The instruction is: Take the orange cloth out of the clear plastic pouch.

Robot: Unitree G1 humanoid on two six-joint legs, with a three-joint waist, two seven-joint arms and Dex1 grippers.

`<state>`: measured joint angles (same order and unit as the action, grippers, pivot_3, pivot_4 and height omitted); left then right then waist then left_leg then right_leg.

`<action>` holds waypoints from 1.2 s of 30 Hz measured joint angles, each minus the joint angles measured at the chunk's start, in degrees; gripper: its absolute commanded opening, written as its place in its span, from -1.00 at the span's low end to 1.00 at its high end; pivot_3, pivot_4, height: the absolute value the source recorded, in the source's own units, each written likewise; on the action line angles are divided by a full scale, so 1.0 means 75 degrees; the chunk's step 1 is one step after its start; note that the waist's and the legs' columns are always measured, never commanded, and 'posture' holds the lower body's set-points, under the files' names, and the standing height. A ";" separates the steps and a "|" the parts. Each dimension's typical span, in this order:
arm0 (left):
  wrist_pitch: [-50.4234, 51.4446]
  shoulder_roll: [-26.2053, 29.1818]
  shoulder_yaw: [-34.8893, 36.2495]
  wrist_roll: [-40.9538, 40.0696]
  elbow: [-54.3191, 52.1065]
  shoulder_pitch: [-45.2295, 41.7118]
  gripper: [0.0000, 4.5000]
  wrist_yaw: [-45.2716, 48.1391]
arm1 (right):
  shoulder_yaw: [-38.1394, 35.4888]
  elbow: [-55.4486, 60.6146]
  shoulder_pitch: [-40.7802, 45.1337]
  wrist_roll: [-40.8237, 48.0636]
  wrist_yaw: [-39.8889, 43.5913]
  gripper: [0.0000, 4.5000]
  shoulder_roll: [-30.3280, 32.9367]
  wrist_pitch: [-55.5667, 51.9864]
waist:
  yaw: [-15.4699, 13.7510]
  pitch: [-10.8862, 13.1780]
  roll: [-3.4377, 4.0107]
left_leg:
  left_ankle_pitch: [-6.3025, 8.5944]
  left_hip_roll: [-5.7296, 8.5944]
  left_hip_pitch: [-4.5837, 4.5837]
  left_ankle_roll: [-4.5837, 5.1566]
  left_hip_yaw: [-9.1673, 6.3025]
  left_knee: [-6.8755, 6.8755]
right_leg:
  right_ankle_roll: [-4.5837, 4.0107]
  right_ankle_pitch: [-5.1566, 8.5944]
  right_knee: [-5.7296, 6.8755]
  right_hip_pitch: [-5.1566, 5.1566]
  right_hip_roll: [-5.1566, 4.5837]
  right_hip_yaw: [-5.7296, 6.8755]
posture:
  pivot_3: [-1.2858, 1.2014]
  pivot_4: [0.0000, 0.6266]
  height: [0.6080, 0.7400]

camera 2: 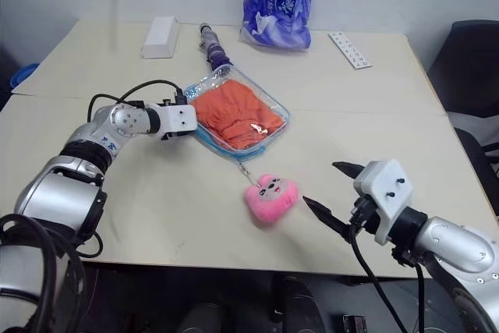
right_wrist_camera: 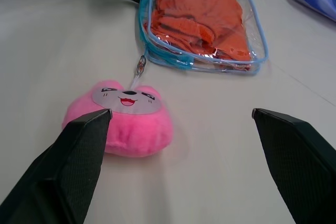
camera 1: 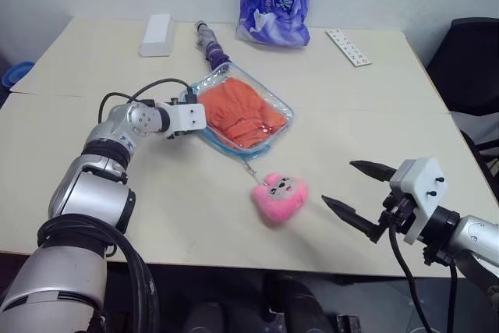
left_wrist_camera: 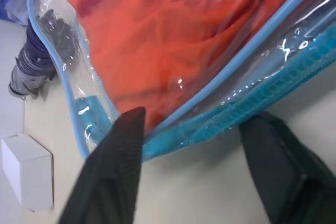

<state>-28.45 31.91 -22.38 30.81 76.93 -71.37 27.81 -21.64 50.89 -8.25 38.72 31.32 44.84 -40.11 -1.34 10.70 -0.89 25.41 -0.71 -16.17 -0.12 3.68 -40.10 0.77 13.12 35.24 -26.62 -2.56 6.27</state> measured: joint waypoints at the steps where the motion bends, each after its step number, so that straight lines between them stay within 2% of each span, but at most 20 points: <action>1: -0.0008 -0.0002 0.0003 -0.0002 0.0002 0.0000 -0.34 0.0036 | -0.0040 0.0013 -0.0011 0.0036 -0.0002 1.00 0.0000 0.0000 | -0.0004 0.0000 0.0000 | 0.0000 0.0000 0.0000 0.0000 0.0000 0.0000 | 0.0000 0.0000 0.0001 0.0000 -0.0001 0.0000 | 0.03 -0.52 1.00; 6: 0.0040 -0.0070 0.0216 -0.0187 0.0004 0.0021 -0.99 0.0551 | -0.0230 0.0064 -0.0152 0.0116 -0.0007 1.00 0.0003 -0.0007 | -0.0004 -0.0002 -0.0004 | 0.0000 0.0003 0.0000 0.0000 0.0000 0.0000 | 0.0000 0.0000 0.0001 0.0000 0.0001 0.0001 | 0.03 -0.52 1.00; 12: 0.0891 -0.0168 0.0817 -0.0873 -0.0251 0.0213 -0.99 0.1675 | -0.0236 0.0064 -0.0169 0.0134 0.0015 1.00 0.0086 -0.0022 | 0.0008 -0.0002 -0.0004 | 0.0000 0.0003 0.0004 0.0001 0.0006 -0.0001 | 0.0000 0.0000 0.0009 0.0000 0.0003 -0.0005 | 0.03 -0.52 1.00; 15: 0.1908 -0.0253 0.1198 -0.1322 -0.0913 0.0516 -0.99 0.1948 | -0.0225 0.0064 -0.0150 0.0136 0.0015 1.00 0.0086 -0.0022 | -0.0002 -0.0003 -0.0004 | 0.0000 0.0001 0.0004 0.0001 0.0003 -0.0004 | 0.0000 0.0000 0.0012 0.0000 0.0000 -0.0005 | 0.03 -0.52 1.00; 17: 0.3338 -0.0310 0.1539 -0.1693 -0.2218 0.1066 -0.99 0.2170 | -0.0143 0.0063 -0.0133 0.0128 0.0014 1.00 0.0086 -0.0020 | 0.0011 -0.0003 -0.0004 | -0.0001 -0.0013 0.0006 0.0002 0.0003 -0.0003 | 0.0000 0.0000 0.0014 0.0001 -0.0003 -0.0012 | 0.03 -0.52 1.00; 19: 0.5286 -0.0429 0.1878 -0.2069 -0.4423 0.2061 -0.99 0.2391 | -0.0101 0.0054 -0.0122 0.0111 0.0011 1.00 0.0084 -0.0016 | 0.0021 -0.0003 -0.0003 | -0.0001 -0.0033 0.0012 0.0001 -0.0008 -0.0007 | -0.0002 0.0001 0.0025 0.0000 -0.0004 -0.0020 | 0.03 -0.52 1.00; 21: 0.7668 -0.0674 0.2116 -0.2211 -0.7320 0.3313 -0.99 0.2417 | 0.0027 0.0049 -0.0049 0.0089 0.0001 1.00 0.0080 0.0006 | 0.0028 -0.0005 0.0000 | -0.0001 -0.0038 0.0019 0.0001 -0.0039 -0.0008 | -0.0002 0.0002 0.0027 0.0000 -0.0005 -0.0038 | 0.03 -0.52 1.00; 23: 0.9388 -0.0971 0.2095 -0.2227 -0.9250 0.4047 -0.99 0.2303 | 0.0190 0.0044 -0.0006 0.0077 -0.0001 1.00 0.0069 0.0016 | -0.0001 -0.0005 -0.0001 | -0.0001 -0.0035 0.0016 0.0000 -0.0048 -0.0022 | -0.0002 0.0002 0.0029 0.0002 -0.0005 -0.0041 | 0.03 -0.52 1.00; 26: 1.1517 -0.1419 0.2064 -0.2231 -1.1005 0.4607 -0.99 0.1924 | 0.0288 0.0040 0.0001 0.0028 -0.0006 1.00 0.0027 0.0035 | -0.0020 -0.0005 -0.0001 | -0.0001 -0.0029 0.0017 0.0001 -0.0051 -0.0026 | 0.0000 0.0001 0.0033 0.0008 -0.0007 -0.0049 | 0.03 -0.52 1.00; 30: 1.3366 -0.1847 0.1918 -0.2301 -1.2044 0.4593 -0.99 0.1386 | 0.0441 -0.0010 -0.0004 -0.0095 0.0000 1.00 -0.0008 0.0126 | -0.0018 -0.0005 -0.0001 | 0.0000 -0.0027 0.0017 0.0001 -0.0055 -0.0025 | 0.0000 0.0000 0.0031 0.0008 -0.0006 -0.0057 | 0.03 -0.52 1.00; 33: 1.4070 -0.2169 0.1971 -0.2351 -1.2179 0.4430 -0.75 0.0829 | 0.0489 -0.0115 -0.0009 -0.0242 0.0010 1.00 -0.0015 0.0209 | -0.0006 -0.0005 -0.0001 | -0.0001 -0.0029 0.0018 0.0001 -0.0055 -0.0025 | 0.0000 0.0000 0.0032 0.0007 -0.0005 -0.0057 | 0.03 -0.52 1.00; 36: 1.4240 -0.2614 0.2198 -0.2355 -1.1908 0.4264 -0.35 0.0125 | 0.0623 -0.0157 0.0004 -0.0300 0.0006 1.00 -0.0087 0.0277 | -0.0009 -0.0005 -0.0001 | -0.0001 -0.0029 0.0018 0.0000 -0.0058 -0.0024 | 0.0000 0.0000 0.0032 0.0006 -0.0005 -0.0056 | 0.03 -0.52 1.00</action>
<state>78.35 12.30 -5.89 13.15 -12.39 -39.39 28.75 -16.97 49.71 -8.22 36.47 31.36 44.19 -38.03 -1.41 10.66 -0.90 25.41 -0.92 -16.03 -0.12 3.24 -40.28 0.77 13.12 35.48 -26.57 -2.59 5.85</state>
